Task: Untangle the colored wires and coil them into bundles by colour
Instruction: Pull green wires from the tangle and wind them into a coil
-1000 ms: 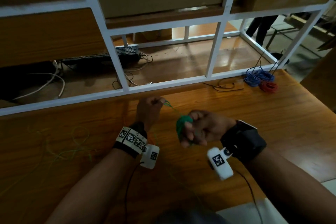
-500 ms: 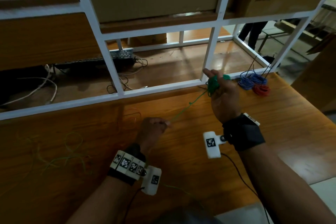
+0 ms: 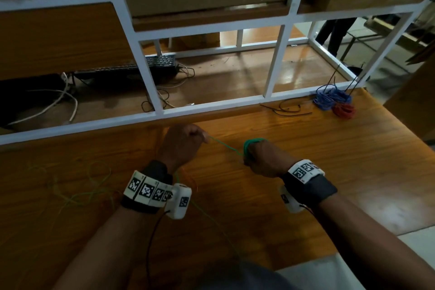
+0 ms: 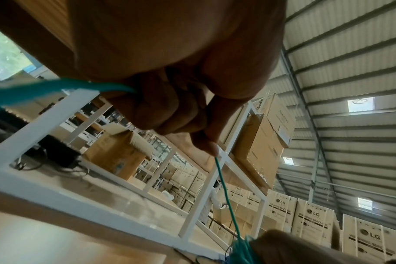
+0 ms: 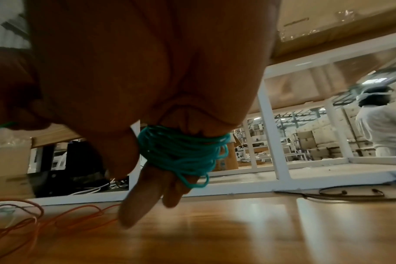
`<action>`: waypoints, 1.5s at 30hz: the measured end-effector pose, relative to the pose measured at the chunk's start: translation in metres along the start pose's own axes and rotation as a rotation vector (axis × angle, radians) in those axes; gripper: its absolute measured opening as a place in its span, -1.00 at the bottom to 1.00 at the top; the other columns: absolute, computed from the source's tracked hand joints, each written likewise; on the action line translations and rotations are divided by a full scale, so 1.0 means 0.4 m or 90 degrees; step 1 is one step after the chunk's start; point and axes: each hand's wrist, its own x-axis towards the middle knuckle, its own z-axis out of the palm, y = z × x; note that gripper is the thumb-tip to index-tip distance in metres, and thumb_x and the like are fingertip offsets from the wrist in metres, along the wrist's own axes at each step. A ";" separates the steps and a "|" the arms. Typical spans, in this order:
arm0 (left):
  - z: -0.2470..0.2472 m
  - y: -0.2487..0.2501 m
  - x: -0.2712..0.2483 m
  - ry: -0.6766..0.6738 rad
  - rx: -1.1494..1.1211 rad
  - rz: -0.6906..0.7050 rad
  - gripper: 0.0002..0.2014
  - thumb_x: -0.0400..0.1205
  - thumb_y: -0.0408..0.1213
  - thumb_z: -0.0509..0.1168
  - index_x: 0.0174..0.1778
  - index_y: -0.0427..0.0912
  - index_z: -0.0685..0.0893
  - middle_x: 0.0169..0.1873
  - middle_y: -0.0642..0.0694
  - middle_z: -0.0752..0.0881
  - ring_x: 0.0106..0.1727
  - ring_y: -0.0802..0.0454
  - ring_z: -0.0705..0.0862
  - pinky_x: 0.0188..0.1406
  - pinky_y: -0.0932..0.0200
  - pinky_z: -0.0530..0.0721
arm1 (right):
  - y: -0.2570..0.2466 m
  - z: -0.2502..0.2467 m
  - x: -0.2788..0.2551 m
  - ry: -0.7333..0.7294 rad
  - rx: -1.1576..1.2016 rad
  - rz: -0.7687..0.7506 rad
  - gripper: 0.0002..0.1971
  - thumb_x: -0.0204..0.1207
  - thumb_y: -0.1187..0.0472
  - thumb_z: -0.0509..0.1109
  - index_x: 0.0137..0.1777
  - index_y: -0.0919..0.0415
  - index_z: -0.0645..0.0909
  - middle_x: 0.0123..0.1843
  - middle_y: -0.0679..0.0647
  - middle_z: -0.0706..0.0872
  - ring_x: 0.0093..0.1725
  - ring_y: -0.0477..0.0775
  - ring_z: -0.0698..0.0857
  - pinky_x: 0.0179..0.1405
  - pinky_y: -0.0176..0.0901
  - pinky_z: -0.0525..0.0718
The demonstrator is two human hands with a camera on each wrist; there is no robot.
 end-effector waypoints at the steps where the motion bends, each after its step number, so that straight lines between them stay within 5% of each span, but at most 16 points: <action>1: -0.004 0.003 0.008 -0.001 0.023 0.014 -0.79 0.69 -0.23 0.31 -0.21 -0.09 0.81 -0.20 0.25 0.74 -0.12 0.38 0.64 -0.12 0.37 0.51 | -0.003 -0.004 -0.004 -0.010 0.007 -0.010 -0.74 0.72 -0.01 0.37 -0.18 0.04 0.48 -0.09 0.02 0.63 -0.08 0.13 0.69 -0.12 0.02 0.64; 4: -0.002 0.006 0.030 -0.013 0.054 0.047 -0.81 0.68 -0.23 0.35 -0.23 -0.07 0.82 -0.36 0.33 0.68 -0.28 0.45 0.61 -0.25 0.41 0.45 | -0.018 -0.030 -0.036 -0.122 0.096 -0.003 -0.69 0.74 0.04 0.37 -0.24 0.10 0.70 -0.19 -0.09 0.74 -0.16 -0.05 0.71 -0.11 -0.18 0.56; 6: 0.005 0.005 0.049 0.002 0.048 0.070 -0.82 0.66 -0.24 0.37 -0.23 -0.08 0.84 -0.45 0.31 0.68 -0.36 0.42 0.65 -0.34 0.34 0.50 | -0.036 -0.042 -0.065 -0.234 0.236 0.009 -0.67 0.73 0.00 0.38 -0.21 0.10 0.80 -0.11 -0.14 0.85 -0.03 -0.19 0.76 0.11 -0.19 0.60; 9: 0.011 0.015 0.081 0.024 0.025 0.107 -0.83 0.64 -0.18 0.41 -0.25 -0.06 0.84 -0.41 0.07 0.76 -0.38 0.13 0.68 -0.39 0.16 0.59 | -0.067 -0.047 -0.100 -0.302 0.540 -0.132 -0.62 0.74 0.06 0.35 -0.05 0.43 0.73 -0.15 0.00 0.87 0.31 0.16 0.77 0.52 0.16 0.55; 13: 0.041 0.065 0.080 -0.027 -0.105 0.118 -0.86 0.62 -0.26 0.44 -0.22 -0.21 0.79 -0.62 0.23 0.62 -0.54 0.39 0.54 -0.45 0.49 0.43 | -0.108 -0.072 -0.127 -0.339 0.904 -0.303 -0.79 0.72 0.15 0.39 0.01 0.33 0.70 -0.25 0.17 0.80 0.28 0.19 0.78 0.38 0.03 0.64; 17: 0.100 0.092 0.054 -0.094 -0.259 0.021 -0.71 0.70 -0.43 0.29 -0.26 -0.10 0.82 -0.55 0.15 0.70 -0.52 0.29 0.62 -0.46 0.32 0.60 | -0.137 -0.099 -0.128 -0.260 1.220 -0.398 -0.75 0.65 0.15 0.50 0.14 0.36 0.73 0.02 0.46 0.64 0.22 0.21 0.75 0.32 -0.01 0.69; 19: 0.142 0.083 0.028 -0.125 -0.274 -0.021 -0.57 0.71 -0.52 0.22 -0.35 0.04 0.75 -0.54 0.12 0.69 -0.53 0.21 0.62 -0.47 0.22 0.59 | -0.143 -0.135 -0.119 -0.152 1.287 -0.469 -0.73 0.72 0.16 0.38 0.26 0.34 0.66 0.14 0.31 0.72 0.39 0.19 0.64 0.42 0.01 0.62; 21: 0.190 0.071 0.001 -0.147 -0.265 -0.006 -0.71 0.71 -0.33 0.29 -0.29 0.03 0.77 -0.56 0.04 0.55 -0.58 0.07 0.43 -0.56 0.20 0.34 | -0.140 -0.178 -0.110 -0.026 1.330 -0.501 -0.70 0.76 0.17 0.20 0.33 0.36 0.58 0.27 0.20 0.73 0.51 0.15 0.54 0.50 0.04 0.57; 23: 0.227 0.062 -0.028 -0.187 -0.312 -0.010 -0.80 0.71 -0.12 0.32 -0.12 0.03 0.84 -0.50 -0.06 0.43 -0.51 -0.06 0.28 -0.52 0.09 0.17 | -0.108 -0.208 -0.103 0.181 1.284 -0.432 -0.65 0.75 0.16 0.19 0.40 0.35 0.57 0.38 0.23 0.73 0.56 0.17 0.54 0.63 0.03 0.47; 25: 0.241 0.044 -0.046 -0.221 -0.338 -0.016 -0.77 0.67 0.01 0.36 -0.04 -0.02 0.85 -0.45 -0.15 0.34 -0.48 -0.08 0.23 -0.51 0.04 0.16 | -0.067 -0.217 -0.096 0.414 1.007 -0.307 -0.67 0.78 0.16 0.23 0.41 0.27 0.66 0.46 0.20 0.70 0.59 0.16 0.54 0.67 0.08 0.43; 27: 0.234 0.031 -0.059 -0.226 -0.338 -0.020 -0.79 0.67 -0.04 0.37 -0.02 -0.04 0.86 -0.43 -0.17 0.35 -0.50 0.00 0.26 -0.53 0.14 0.22 | -0.030 -0.211 -0.092 0.500 0.686 -0.181 -0.75 0.81 0.25 0.25 0.36 0.26 0.69 0.39 0.11 0.75 0.53 0.05 0.61 0.58 0.05 0.51; 31: 0.182 0.023 -0.054 -0.123 -0.186 0.038 -0.88 0.67 -0.23 0.38 -0.08 -0.09 0.83 -0.55 0.05 0.57 -0.56 0.11 0.45 -0.54 0.19 0.40 | 0.016 -0.156 -0.112 0.284 0.160 0.003 -0.82 0.73 0.33 0.29 0.21 0.27 0.69 0.25 0.13 0.75 0.30 0.16 0.68 0.31 0.00 0.63; 33: 0.140 0.024 -0.038 -0.063 -0.068 0.141 -0.91 0.66 -0.26 0.39 -0.09 -0.08 0.81 -0.42 0.09 0.74 -0.42 0.14 0.65 -0.40 0.18 0.63 | 0.015 -0.131 -0.132 0.151 0.095 0.014 -0.81 0.70 0.32 0.29 0.20 0.23 0.71 0.21 0.11 0.75 0.24 0.17 0.70 0.28 0.06 0.66; 39: 0.078 0.072 0.000 -0.066 0.046 0.286 -0.92 0.63 -0.23 0.42 -0.02 -0.07 0.81 -0.10 0.10 0.81 -0.04 0.24 0.72 0.00 0.15 0.72 | -0.028 -0.125 -0.195 -0.066 0.277 -0.014 -0.56 0.73 -0.32 0.17 0.02 -0.19 0.84 0.06 0.01 0.80 0.02 0.12 0.74 0.18 0.31 0.71; 41: 0.083 0.102 0.015 -0.084 0.038 0.329 -0.91 0.61 -0.22 0.45 -0.02 -0.09 0.82 -0.09 0.08 0.82 -0.03 0.21 0.74 0.01 0.12 0.74 | -0.039 -0.122 -0.210 -0.139 0.351 -0.092 -0.63 0.76 -0.22 0.22 0.09 -0.14 0.83 0.10 -0.01 0.86 0.14 0.21 0.76 0.33 0.40 0.65; 45: 0.121 0.130 0.016 -0.090 -0.202 0.284 -0.80 0.44 -0.31 0.58 -0.05 -0.26 0.84 -0.14 -0.07 0.85 -0.09 0.00 0.80 -0.08 -0.08 0.80 | -0.060 -0.136 -0.262 -0.206 0.631 -0.244 -0.63 0.83 0.11 0.17 0.29 0.36 0.71 0.16 0.15 0.87 0.29 0.16 0.74 0.41 -0.01 0.60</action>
